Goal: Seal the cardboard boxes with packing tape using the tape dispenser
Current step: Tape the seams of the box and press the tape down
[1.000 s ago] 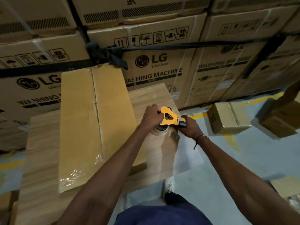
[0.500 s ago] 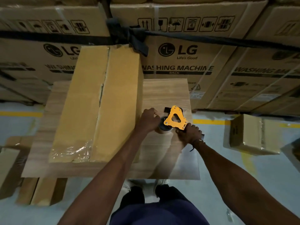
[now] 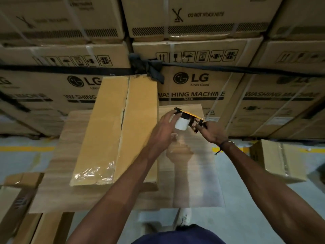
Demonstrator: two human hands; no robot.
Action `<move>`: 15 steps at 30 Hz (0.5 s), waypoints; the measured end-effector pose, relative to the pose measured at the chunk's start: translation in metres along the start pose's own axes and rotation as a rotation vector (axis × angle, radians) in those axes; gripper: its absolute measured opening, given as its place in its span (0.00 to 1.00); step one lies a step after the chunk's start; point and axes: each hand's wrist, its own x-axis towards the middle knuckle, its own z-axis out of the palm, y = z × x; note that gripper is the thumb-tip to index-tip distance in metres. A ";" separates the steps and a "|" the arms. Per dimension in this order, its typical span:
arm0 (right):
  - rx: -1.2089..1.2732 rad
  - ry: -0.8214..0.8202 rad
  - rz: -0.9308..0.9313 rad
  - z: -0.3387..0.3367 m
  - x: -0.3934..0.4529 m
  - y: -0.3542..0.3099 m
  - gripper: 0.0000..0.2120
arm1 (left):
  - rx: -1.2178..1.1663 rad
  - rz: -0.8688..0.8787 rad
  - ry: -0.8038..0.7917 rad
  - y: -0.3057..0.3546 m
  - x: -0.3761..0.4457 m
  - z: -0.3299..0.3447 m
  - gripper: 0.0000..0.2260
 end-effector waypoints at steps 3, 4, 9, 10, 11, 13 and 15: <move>-0.001 0.061 -0.087 -0.034 -0.015 -0.034 0.27 | 0.033 0.048 0.114 0.003 -0.002 -0.040 0.40; -0.014 0.068 -0.120 -0.044 -0.021 -0.046 0.25 | 0.009 0.047 0.143 0.001 -0.003 -0.054 0.41; 0.087 -0.043 -0.177 -0.065 -0.056 -0.105 0.28 | -0.335 0.098 0.175 -0.021 -0.030 -0.125 0.36; 0.129 -0.079 -0.171 -0.063 -0.062 -0.116 0.30 | -0.400 0.093 0.184 -0.026 -0.037 -0.137 0.35; 0.187 -0.115 -0.173 -0.057 -0.067 -0.127 0.32 | -0.450 0.083 0.204 -0.031 -0.044 -0.148 0.33; 0.320 -0.172 -0.189 -0.043 -0.079 -0.150 0.36 | -0.508 0.089 0.245 -0.041 -0.057 -0.167 0.31; 0.420 -0.208 -0.199 -0.030 -0.093 -0.172 0.35 | -0.557 0.114 0.246 -0.052 -0.071 -0.181 0.29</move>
